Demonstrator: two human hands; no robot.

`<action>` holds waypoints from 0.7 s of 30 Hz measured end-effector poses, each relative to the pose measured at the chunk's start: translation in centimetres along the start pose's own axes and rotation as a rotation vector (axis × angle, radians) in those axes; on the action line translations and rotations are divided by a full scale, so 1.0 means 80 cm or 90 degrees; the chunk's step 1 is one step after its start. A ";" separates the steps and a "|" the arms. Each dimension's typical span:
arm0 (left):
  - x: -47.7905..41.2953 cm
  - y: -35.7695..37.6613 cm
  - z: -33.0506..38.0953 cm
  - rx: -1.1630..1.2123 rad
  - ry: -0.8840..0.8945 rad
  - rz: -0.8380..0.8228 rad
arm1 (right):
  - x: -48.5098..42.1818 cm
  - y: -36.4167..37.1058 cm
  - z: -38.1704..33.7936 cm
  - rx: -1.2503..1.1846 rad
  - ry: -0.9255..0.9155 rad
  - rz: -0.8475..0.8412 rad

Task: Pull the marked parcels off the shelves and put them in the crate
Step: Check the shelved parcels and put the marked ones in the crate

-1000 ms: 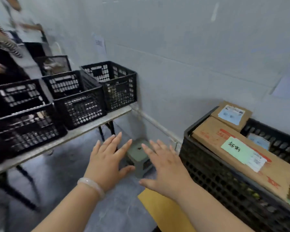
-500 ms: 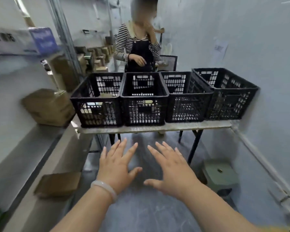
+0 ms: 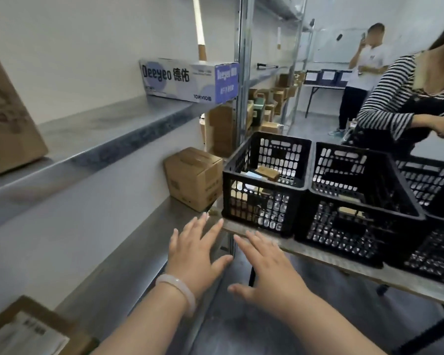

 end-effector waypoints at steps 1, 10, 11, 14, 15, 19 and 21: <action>-0.005 0.000 -0.013 0.001 -0.018 -0.001 | -0.018 0.005 -0.003 -0.011 -0.011 -0.007; -0.098 -0.008 -0.087 -0.049 -0.137 0.011 | -0.210 -0.004 -0.002 -0.013 -0.093 0.017; -0.113 -0.011 -0.094 -0.061 -0.151 0.020 | -0.232 -0.007 0.003 -0.018 -0.099 0.023; -0.157 -0.014 -0.108 -0.088 -0.194 0.038 | -0.293 -0.018 0.018 -0.026 -0.129 0.019; -0.172 -0.011 -0.109 -0.087 -0.209 0.037 | -0.313 -0.021 0.025 -0.022 -0.142 0.015; -0.225 0.011 -0.106 -0.071 -0.268 0.002 | -0.388 -0.036 0.061 -0.047 -0.159 0.011; -0.251 0.018 -0.108 -0.066 -0.310 -0.008 | -0.426 -0.042 0.078 -0.111 -0.142 0.009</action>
Point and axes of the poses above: each hand's wrist, its own x-axis away from the middle knuckle, its own y-axis out of the palm, z = x × y, the point moved 5 cm from there along -x, towards the middle knuckle, and after that the axes turned 1 degree about -z, right-handed, at the moved point
